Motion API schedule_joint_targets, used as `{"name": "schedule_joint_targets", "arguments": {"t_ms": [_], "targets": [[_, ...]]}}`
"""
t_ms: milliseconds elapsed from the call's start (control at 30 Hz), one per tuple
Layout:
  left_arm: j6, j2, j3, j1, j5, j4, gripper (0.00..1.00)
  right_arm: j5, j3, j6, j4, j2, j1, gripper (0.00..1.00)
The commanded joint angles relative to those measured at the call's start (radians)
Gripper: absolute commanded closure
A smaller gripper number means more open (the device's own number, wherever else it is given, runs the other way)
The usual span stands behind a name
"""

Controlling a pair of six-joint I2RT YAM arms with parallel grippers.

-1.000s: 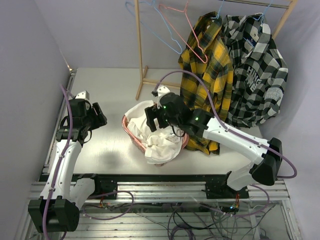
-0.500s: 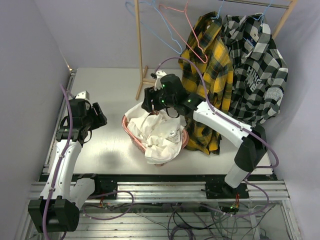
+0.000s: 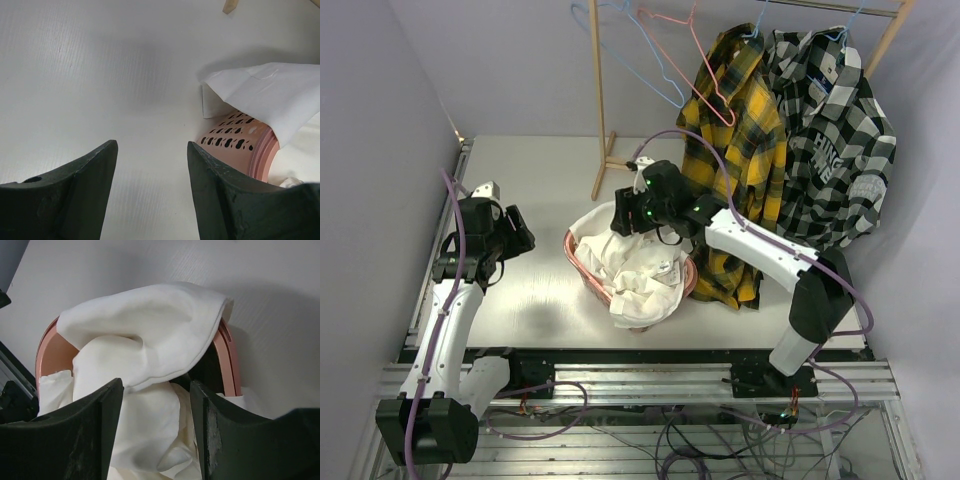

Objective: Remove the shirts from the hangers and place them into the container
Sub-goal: Place the shirt in the bin.

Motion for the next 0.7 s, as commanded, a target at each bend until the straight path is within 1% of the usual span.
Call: {"name": "schedule_joint_targets", "arguments": {"t_ms": [0,200,367,500,600,667], "targets": [[0.01,-0.011,-0.012,-0.007,0.024,0.012,0.31,-0.021,-0.01,0.016,0.046,0.003,-0.019,0.44],[0.01,-0.009,-0.011,-0.007,0.024,0.014,0.31,-0.099,0.0,0.037,0.11,0.064,-0.049,0.44],[0.011,-0.007,-0.009,-0.007,0.021,0.011,0.31,-0.163,0.043,0.049,0.124,0.131,-0.055,0.48],[0.01,-0.008,-0.01,-0.007,0.02,0.011,0.31,-0.17,0.051,0.049,0.135,0.157,-0.056,0.49],[0.01,-0.008,-0.01,-0.007,0.021,0.012,0.31,-0.171,0.061,0.047,0.137,0.167,-0.057,0.52],[0.01,-0.008,-0.01,-0.007,0.021,0.012,0.31,-0.176,0.064,0.047,0.146,0.167,-0.057,0.57]]}}
